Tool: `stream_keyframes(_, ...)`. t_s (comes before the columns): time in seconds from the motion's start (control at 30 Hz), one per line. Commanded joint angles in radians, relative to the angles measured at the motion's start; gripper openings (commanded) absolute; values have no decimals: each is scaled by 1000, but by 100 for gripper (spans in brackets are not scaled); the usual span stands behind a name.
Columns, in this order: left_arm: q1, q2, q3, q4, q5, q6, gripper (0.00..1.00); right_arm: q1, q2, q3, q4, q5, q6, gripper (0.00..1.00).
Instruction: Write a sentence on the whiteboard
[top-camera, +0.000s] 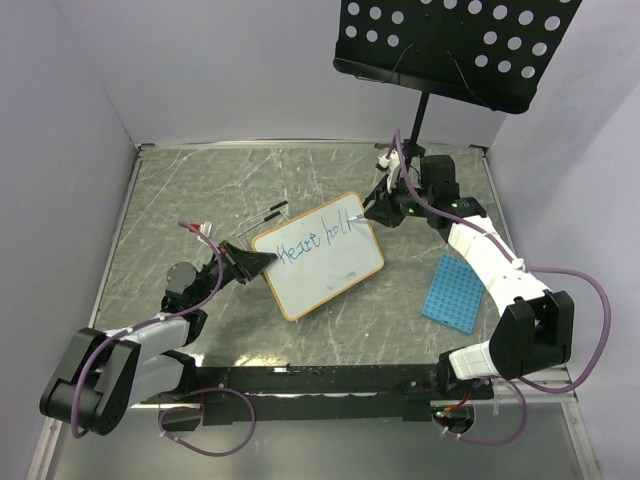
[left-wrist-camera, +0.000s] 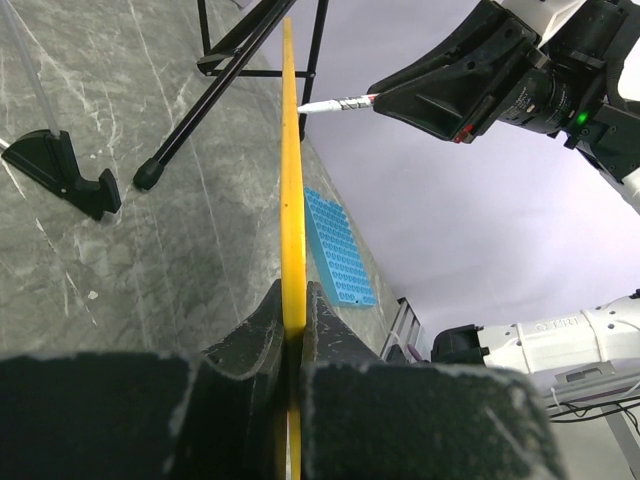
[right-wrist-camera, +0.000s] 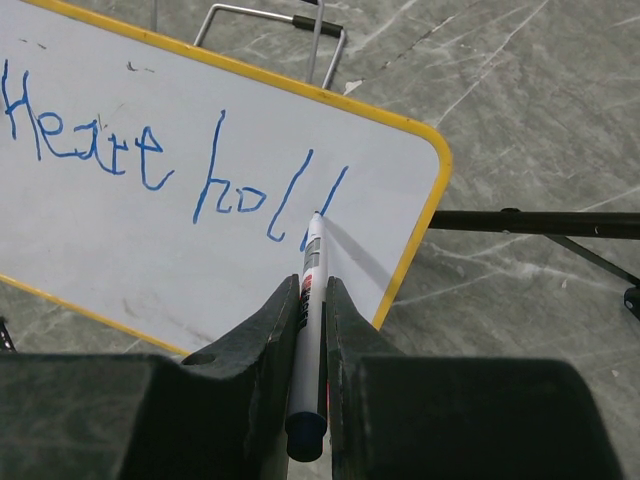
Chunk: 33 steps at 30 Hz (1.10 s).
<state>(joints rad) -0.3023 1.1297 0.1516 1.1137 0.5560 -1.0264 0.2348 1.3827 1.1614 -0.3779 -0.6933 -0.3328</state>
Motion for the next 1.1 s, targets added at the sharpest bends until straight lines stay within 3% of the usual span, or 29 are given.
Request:
stream_keyframes(0.0, 0, -8, 43, 173, 21, -41, 1, -5, 12, 35, 24, -21, 6, 0)
stream_keyframes(1.07, 0, -42, 23, 150, -2, -35, 1, 0, -10, 6, -41, -11, -40, 0)
